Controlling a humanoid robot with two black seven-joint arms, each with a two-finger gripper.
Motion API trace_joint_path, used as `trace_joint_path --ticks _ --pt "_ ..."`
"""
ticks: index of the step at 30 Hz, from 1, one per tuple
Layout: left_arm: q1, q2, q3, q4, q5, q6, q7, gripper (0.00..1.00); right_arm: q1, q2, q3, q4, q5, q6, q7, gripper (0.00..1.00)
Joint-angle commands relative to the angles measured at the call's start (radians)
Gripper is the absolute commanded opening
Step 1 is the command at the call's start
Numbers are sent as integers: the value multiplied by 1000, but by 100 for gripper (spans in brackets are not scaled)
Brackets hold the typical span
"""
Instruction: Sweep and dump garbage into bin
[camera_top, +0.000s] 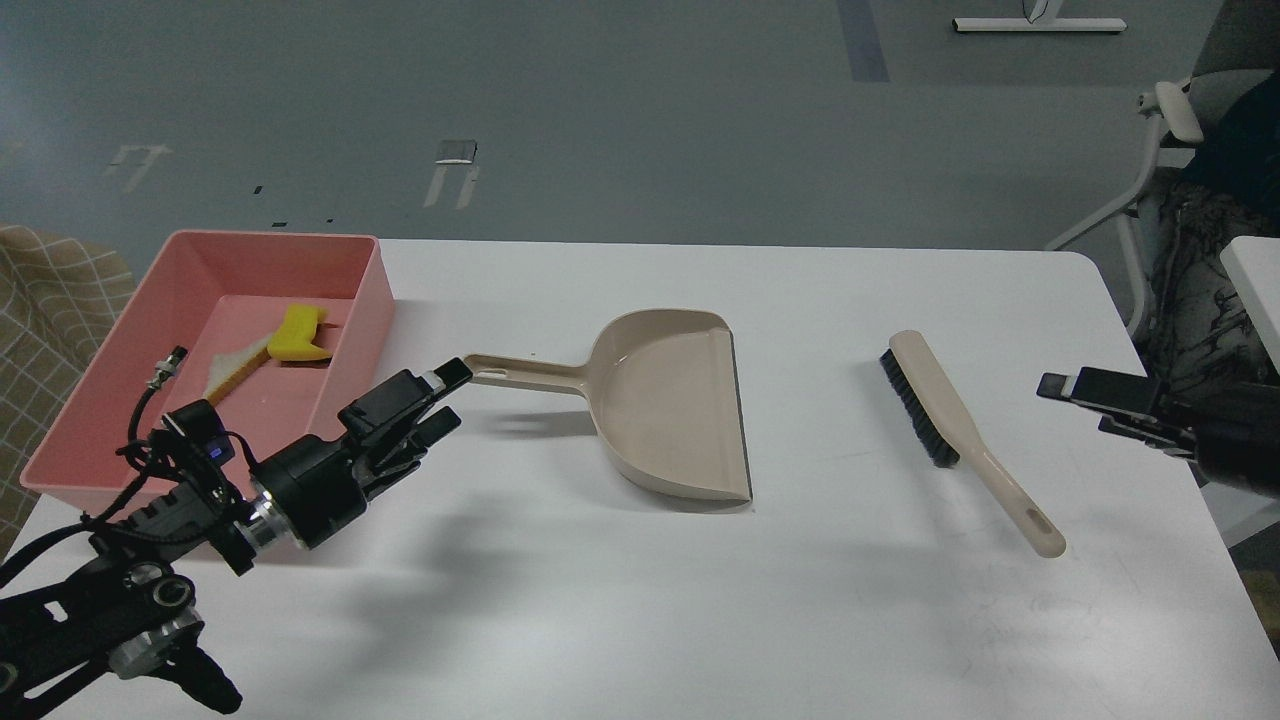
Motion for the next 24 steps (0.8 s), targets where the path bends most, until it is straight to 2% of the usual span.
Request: trace_joint_path --ticks 1,5,6,8,10,16,17,20,22,24 --pt "-2 37 -100 -33 -65 -51 0 98 1 -3 128 -13 27 3 2 100" --pt "-20 25 -352 19 -162 -140 0 98 25 60 349 -79 24 3 28 100" --pt "-20 25 -352 20 -162 -140 0 98 25 60 350 -79 24 3 28 100" --pt "-89 6 -439 100 -185 -178 0 98 106 167 414 -165 23 3 28 100" --pt "-185 -41 -452 189 -185 -194 13 98 200 228 417 -255 24 3 33 100" --pt "-462 -185 -441 505 -185 -243 39 97 431 434 419 -520 21 3 93 100" --pt "-511 -228 -437 570 -185 -255 46 97 462 472 417 -562 20 -31 108 100" --pt "-580 -283 -415 660 -184 -261 50 98 493 523 417 -610 21 -83 142 100" --pt "-661 -360 -372 775 -187 -263 50 97 519 589 414 -665 20 -131 186 100" --pt "-709 -423 -365 846 -188 -264 52 97 530 637 416 -708 21 -161 203 100"
